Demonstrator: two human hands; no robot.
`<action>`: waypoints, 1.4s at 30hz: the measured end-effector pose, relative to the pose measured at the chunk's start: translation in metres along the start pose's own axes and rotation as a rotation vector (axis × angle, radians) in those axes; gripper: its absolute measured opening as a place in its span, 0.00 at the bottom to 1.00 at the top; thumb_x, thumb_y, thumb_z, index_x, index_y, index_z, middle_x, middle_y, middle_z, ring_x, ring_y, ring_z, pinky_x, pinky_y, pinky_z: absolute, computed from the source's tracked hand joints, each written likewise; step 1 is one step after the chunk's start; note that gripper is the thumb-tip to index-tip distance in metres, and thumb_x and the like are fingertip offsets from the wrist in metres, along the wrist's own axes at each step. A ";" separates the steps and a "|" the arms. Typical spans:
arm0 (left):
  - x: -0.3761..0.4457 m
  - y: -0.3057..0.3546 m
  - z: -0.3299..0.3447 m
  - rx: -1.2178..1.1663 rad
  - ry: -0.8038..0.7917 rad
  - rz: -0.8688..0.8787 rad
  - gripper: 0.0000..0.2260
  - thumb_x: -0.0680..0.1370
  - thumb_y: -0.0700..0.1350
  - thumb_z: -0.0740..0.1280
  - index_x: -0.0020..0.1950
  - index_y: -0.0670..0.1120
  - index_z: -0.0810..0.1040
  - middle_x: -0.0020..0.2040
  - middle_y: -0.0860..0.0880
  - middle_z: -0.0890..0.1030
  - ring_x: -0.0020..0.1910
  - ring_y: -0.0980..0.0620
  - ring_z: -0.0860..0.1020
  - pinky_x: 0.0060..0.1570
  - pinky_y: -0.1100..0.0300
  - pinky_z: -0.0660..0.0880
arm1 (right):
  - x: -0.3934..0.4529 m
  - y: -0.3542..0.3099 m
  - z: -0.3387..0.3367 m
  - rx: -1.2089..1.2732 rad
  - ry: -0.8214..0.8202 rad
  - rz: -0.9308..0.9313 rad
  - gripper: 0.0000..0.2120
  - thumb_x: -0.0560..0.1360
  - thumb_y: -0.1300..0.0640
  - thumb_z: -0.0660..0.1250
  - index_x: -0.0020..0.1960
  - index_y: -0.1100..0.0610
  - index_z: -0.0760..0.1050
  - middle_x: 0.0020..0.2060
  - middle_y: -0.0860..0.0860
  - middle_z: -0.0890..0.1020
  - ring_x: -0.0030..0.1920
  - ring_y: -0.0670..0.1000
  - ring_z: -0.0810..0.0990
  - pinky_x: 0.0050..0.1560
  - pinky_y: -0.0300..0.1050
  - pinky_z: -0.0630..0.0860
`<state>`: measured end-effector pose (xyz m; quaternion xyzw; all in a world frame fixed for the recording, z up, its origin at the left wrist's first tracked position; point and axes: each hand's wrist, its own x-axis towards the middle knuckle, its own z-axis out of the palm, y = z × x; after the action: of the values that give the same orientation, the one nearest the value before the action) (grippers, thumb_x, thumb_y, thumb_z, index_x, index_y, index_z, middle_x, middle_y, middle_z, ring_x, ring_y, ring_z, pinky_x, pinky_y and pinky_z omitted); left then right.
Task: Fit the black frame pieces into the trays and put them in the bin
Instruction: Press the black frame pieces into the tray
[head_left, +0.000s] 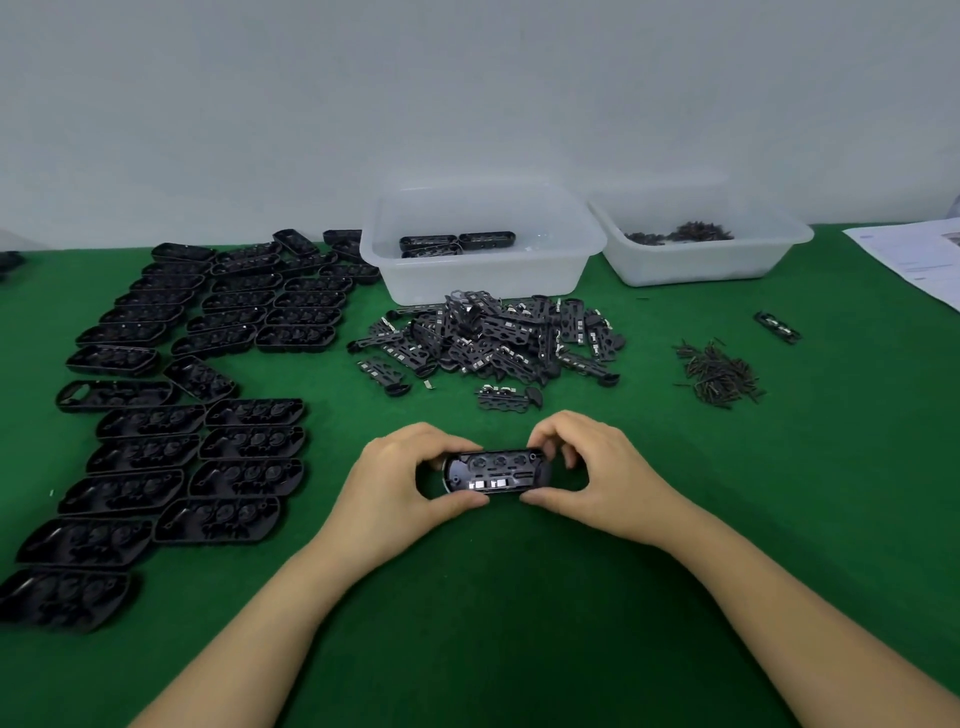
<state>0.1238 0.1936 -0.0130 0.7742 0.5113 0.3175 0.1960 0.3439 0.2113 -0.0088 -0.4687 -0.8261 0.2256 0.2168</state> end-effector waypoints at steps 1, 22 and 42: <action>0.000 -0.001 0.001 -0.016 0.013 0.003 0.18 0.63 0.49 0.79 0.51 0.53 0.82 0.42 0.59 0.79 0.41 0.60 0.76 0.44 0.69 0.71 | 0.000 0.000 0.000 0.021 0.001 0.010 0.16 0.67 0.46 0.72 0.49 0.47 0.70 0.40 0.39 0.72 0.39 0.41 0.69 0.39 0.33 0.66; 0.003 -0.003 0.004 -0.091 0.033 0.051 0.17 0.63 0.44 0.79 0.51 0.51 0.82 0.43 0.55 0.79 0.35 0.59 0.72 0.39 0.70 0.69 | 0.013 -0.020 0.003 0.052 -0.019 0.310 0.11 0.70 0.50 0.70 0.42 0.47 0.67 0.36 0.41 0.70 0.36 0.41 0.67 0.45 0.42 0.63; 0.005 -0.006 0.007 -0.096 0.032 -0.001 0.18 0.65 0.46 0.78 0.53 0.55 0.81 0.42 0.59 0.77 0.35 0.59 0.71 0.39 0.66 0.70 | 0.009 -0.021 0.002 0.112 -0.012 0.299 0.10 0.70 0.51 0.70 0.44 0.47 0.69 0.37 0.39 0.70 0.36 0.39 0.65 0.48 0.42 0.62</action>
<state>0.1260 0.2005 -0.0204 0.7586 0.4988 0.3540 0.2247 0.3239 0.2095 0.0027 -0.5722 -0.7347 0.3037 0.2015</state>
